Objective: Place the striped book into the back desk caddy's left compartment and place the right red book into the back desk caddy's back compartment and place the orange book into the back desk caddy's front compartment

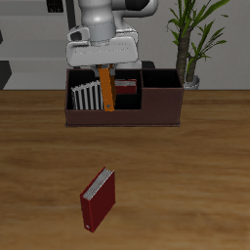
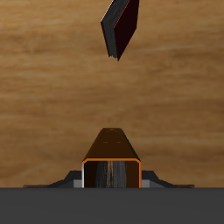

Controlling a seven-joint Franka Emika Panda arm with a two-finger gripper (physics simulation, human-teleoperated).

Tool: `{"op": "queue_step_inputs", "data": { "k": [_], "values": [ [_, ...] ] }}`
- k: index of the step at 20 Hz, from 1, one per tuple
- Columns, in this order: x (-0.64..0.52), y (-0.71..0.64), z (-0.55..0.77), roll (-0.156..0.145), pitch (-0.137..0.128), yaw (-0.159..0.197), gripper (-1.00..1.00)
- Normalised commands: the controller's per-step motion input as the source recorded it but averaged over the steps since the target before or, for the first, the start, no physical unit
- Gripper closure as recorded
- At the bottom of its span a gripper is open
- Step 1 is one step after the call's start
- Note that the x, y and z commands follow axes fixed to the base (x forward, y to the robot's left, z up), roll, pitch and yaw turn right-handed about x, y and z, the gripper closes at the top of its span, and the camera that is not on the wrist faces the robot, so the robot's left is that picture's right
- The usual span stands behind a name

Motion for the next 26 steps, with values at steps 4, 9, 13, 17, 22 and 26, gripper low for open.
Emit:
{"op": "queue_step_inputs", "data": {
  "k": [4,9,13,17,22,26],
  "values": [
    [-0.38,-0.21,0.00,0.003,0.008,-0.044,1.00],
    [-0.27,-0.07,-0.01,0.011,-0.001,-0.017,1.00],
    [-0.39,0.07,-0.05,0.015,-0.025,0.012,1.00],
    [-0.42,0.18,-0.08,0.057,-0.010,0.075,1.00],
    [-0.30,0.06,-0.07,0.035,0.012,0.041,1.00],
    [-0.22,0.00,0.01,0.009,-0.018,0.032,1.00]
  ]
}}
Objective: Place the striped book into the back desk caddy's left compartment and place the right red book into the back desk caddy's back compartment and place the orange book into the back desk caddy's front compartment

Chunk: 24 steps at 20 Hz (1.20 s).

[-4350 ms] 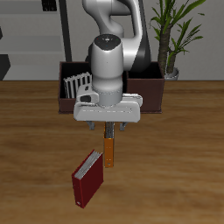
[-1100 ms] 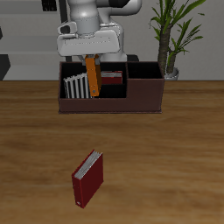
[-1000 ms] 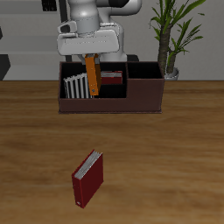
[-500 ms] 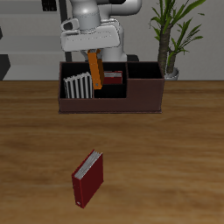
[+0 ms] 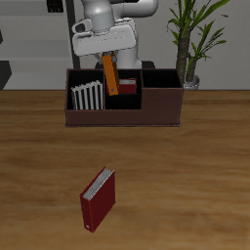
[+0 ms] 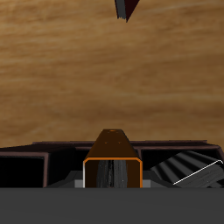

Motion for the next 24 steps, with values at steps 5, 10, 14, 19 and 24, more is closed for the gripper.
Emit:
{"op": "queue_step_inputs", "data": {
  "k": [5,10,14,19,24],
  "values": [
    [-0.23,0.05,0.08,0.018,-0.044,0.149,1.00],
    [-0.08,0.18,0.06,0.054,-0.003,0.264,1.00],
    [-0.05,0.27,-0.03,0.058,0.008,0.341,1.00],
    [-0.02,0.07,-0.01,0.029,-0.039,0.292,1.00],
    [0.13,-0.06,0.05,0.002,-0.016,0.293,1.00]
  ]
}}
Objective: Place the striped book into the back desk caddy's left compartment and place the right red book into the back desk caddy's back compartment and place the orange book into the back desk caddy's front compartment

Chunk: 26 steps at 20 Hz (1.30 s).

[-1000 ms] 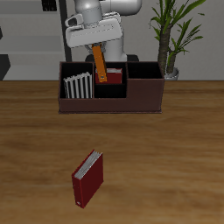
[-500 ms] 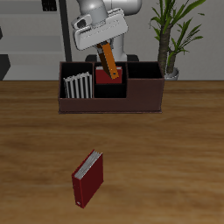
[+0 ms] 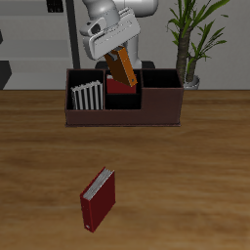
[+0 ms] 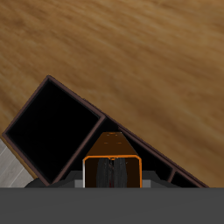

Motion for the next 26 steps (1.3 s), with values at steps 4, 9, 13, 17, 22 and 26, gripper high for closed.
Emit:
{"op": "queue_step_inputs", "data": {
  "k": [4,9,13,17,22,26],
  "values": [
    [0.26,-0.08,0.18,-0.012,-0.032,0.211,1.00],
    [0.15,-0.05,0.09,-0.020,0.003,0.164,1.00],
    [0.03,-0.10,0.02,-0.021,-0.030,0.147,1.00],
    [0.02,-0.02,-0.05,0.002,0.019,0.207,1.00],
    [0.00,0.02,-0.11,0.017,0.017,0.225,1.00],
    [-0.04,-0.01,-0.06,-0.009,0.067,0.129,1.00]
  ]
}}
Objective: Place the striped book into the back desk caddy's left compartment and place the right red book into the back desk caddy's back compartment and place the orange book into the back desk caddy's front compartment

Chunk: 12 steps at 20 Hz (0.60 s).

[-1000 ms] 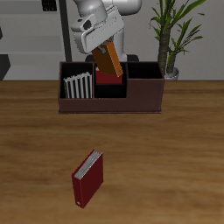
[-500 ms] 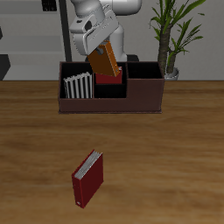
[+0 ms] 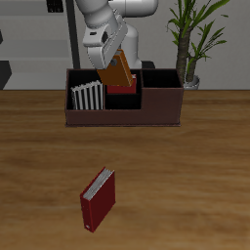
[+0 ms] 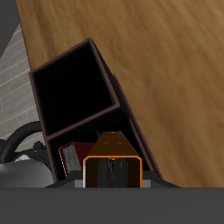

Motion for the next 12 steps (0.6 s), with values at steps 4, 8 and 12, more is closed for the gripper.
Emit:
{"op": "queue_step_inputs", "data": {
  "k": [4,8,12],
  "values": [
    [-0.07,-0.01,0.02,0.002,-0.056,0.164,1.00],
    [0.07,-0.03,-0.02,-0.025,0.033,0.146,1.00],
    [0.15,-0.09,0.23,-0.047,-0.091,0.166,1.00]
  ]
}}
